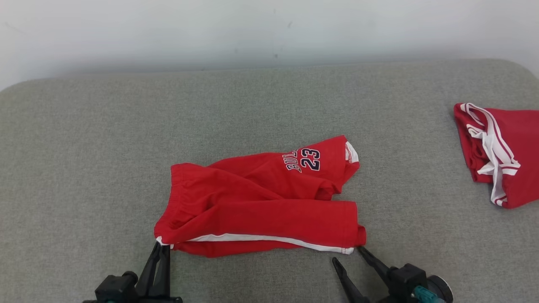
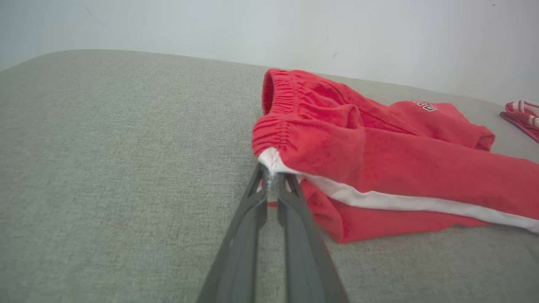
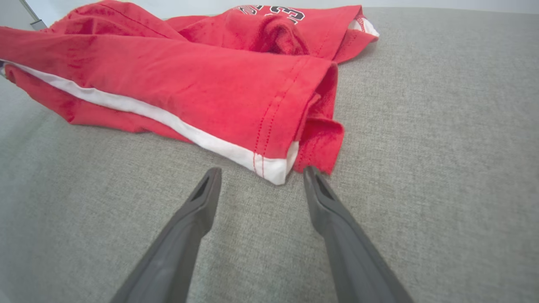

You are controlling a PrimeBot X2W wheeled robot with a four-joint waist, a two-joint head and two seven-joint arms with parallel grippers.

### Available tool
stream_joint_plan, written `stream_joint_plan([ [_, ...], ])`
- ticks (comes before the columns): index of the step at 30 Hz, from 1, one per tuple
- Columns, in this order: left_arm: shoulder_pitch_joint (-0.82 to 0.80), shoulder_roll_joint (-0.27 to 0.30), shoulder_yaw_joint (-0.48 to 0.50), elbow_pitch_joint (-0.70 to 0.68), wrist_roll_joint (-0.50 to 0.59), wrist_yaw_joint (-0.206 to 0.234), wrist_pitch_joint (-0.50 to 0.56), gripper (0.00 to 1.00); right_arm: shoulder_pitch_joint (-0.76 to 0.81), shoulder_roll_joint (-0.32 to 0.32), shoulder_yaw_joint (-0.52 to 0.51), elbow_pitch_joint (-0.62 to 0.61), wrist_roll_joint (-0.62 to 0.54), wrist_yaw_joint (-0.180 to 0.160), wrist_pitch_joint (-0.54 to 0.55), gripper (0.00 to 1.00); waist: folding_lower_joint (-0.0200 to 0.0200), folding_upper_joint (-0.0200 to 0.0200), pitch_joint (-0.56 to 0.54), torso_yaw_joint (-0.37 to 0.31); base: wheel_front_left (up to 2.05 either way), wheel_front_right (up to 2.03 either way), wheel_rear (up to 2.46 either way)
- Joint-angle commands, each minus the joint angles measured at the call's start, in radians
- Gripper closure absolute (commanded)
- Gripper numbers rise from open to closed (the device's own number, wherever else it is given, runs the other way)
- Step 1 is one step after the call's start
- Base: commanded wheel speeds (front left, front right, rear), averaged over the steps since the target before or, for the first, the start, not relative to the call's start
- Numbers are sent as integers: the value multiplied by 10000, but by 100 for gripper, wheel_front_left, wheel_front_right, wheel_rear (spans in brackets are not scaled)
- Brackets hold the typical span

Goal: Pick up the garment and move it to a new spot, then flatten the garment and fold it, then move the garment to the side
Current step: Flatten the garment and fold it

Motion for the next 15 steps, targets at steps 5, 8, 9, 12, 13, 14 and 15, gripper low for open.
stream_joint_plan([
  [5, -206, -11, -121, -36, -82, 21, -32, 100, -289, 134, 117, 135, -30, -28, -39, 3, 0, -1, 209, 194, 0, 0, 0],
  [8, -221, -13, -126, -24, -86, 21, -32, 100, -294, 96, 177, 84, -19, -28, -39, 18, 0, -1, 236, 250, 0, 0, 0],
  [9, -224, -13, -129, -19, -95, 21, -32, 100, -276, 80, 186, 76, -2, -28, -39, 23, 0, -1, 238, 265, 0, 0, 0],
  [12, -231, -13, -121, -28, -118, 42, -32, 100, -232, 49, 234, 45, 29, -28, -39, 51, 0, -1, 247, 286, 0, 0, 0],
  [13, -232, -13, -118, -25, -122, 41, -32, 100, -220, 39, 253, 21, 34, -28, -39, 54, 0, -1, 248, 287, 0, 0, 0],
  [14, -228, -13, -108, -23, -133, 41, -32, 100, -209, 34, 269, 5, 36, -28, -39, 58, 0, -1, 249, 283, 0, 0, 0],
  [15, -224, -13, -101, -22, -133, 41, -32, 100, -200, 28, 290, -9, 46, -28, -39, 65, 0, -1, 252, 278, 0, 0, 0],
])
